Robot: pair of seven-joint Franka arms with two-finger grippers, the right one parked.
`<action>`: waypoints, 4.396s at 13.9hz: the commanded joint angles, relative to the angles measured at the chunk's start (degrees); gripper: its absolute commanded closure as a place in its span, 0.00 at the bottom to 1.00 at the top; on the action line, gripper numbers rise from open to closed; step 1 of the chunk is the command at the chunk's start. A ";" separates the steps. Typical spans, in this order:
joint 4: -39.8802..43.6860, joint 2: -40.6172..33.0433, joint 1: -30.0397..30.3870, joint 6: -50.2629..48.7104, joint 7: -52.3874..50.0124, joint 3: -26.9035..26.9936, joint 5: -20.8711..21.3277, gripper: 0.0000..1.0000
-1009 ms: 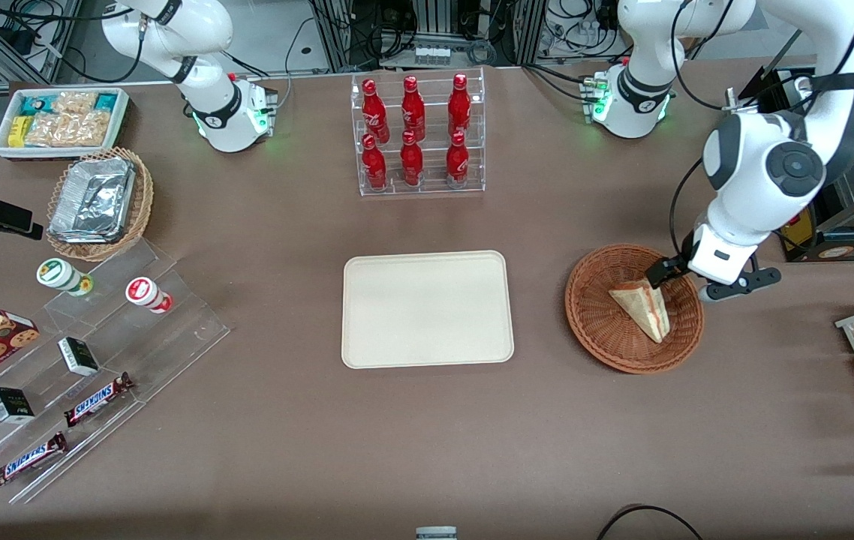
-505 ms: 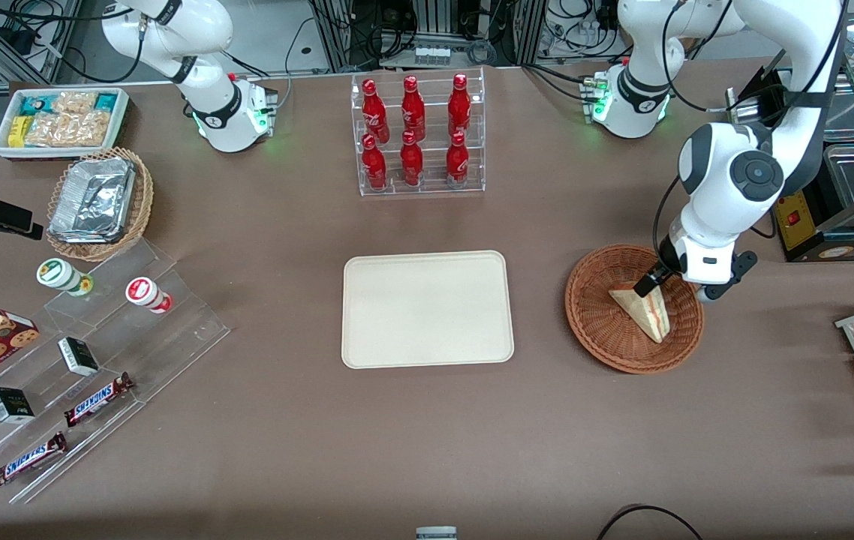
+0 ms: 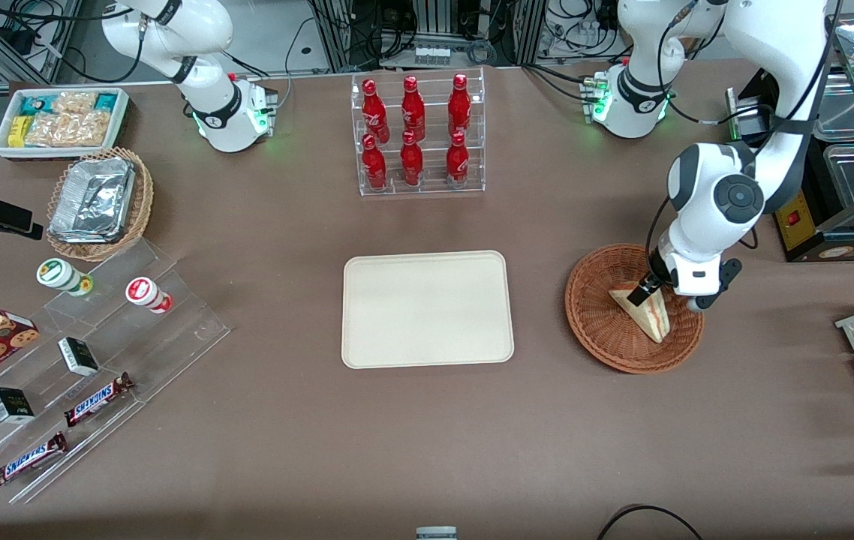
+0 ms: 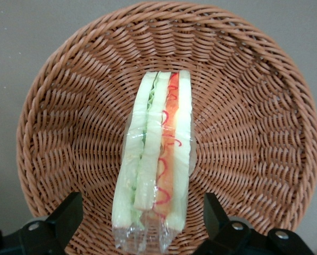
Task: Place sandwich from basket to tray
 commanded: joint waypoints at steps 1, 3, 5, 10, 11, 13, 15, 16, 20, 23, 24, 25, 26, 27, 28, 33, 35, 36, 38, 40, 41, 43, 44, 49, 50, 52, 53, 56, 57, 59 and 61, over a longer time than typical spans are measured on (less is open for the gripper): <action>0.74 1.30 -0.62 1.36 -1.07 0.33 0.45 0.11; 0.74 1.13 -0.62 1.27 -0.81 0.41 0.54 0.96; 0.91 1.13 -0.62 1.18 -0.37 0.41 0.71 1.00; 8.18 0.42 -0.71 -8.10 1.73 -1.25 0.89 1.00; 11.86 0.69 -0.71 -13.44 3.13 -1.78 0.89 1.00; 18.37 1.91 -0.71 -20.33 3.41 -3.97 0.89 1.00; 21.99 2.97 -0.71 -22.37 3.76 -6.60 0.80 1.00; 22.96 3.67 -0.71 -22.46 4.98 -8.18 0.80 1.00; 29.29 10.16 -5.78 -22.81 6.49 -11.98 4.38 1.00; 34.47 15.43 -12.98 -22.81 -3.05 -11.98 6.69 1.00; 36.05 17.54 -16.06 -22.72 -6.31 -11.89 7.91 1.00; 38.16 19.65 -18.27 -22.72 -10.26 -11.89 9.92 1.00; 40.79 21.85 -19.77 -22.64 -14.04 -11.98 11.68 1.00; 43.25 23.96 -21.52 -22.72 -16.52 -12.07 12.57 1.00; 45.54 25.46 -23.37 -22.81 -17.59 -12.07 12.67 1.00; 52.49 30.91 -28.74 -23.51 -19.00 -12.07 12.05 1.00; 53.64 32.32 -29.62 -23.43 -19.96 -12.07 12.14 1.00; 54.17 32.94 -29.98 -23.43 -20.06 -12.07 12.23 1.00; 54.61 33.99 -29.98 -23.52 -20.32 -12.07 12.14 1.00; 56.62 35.66 -30.33 -24.47 -21.37 -12.07 12.31 1.00; 57.59 36.28 -30.77 -24.92 -21.38 -12.07 12.32 1.00; 58.30 37.25 -30.95 -25.10 -21.46 -11.89 12.49 1.00; 58.65 37.42 -30.95 -25.10 -21.72 -11.89 12.67 1.00; 58.66 36.90 -30.95 -25.27 -21.64 -11.72 12.93 0.00; 58.66 36.38 -30.86 -25.79 -21.55 -11.71 12.84 0.00; 58.66 34.80 -30.68 -26.50 -21.29 -11.80 12.67 0.00; 58.66 33.83 -30.51 -27.55 -21.11 -11.80 12.67 0.00; 58.74 30.14 -29.89 -30.54 -20.41 -11.72 12.67 0.00; 58.66 28.83 -29.80 -31.68 -18.06 -11.63 12.67 0.00; 58.57 26.63 -27.89 -33.70 -13.13 -11.71 12.05 0.00; 58.04 24.78 -24.80 -35.98 -7.70 -12.07 11.79 0.00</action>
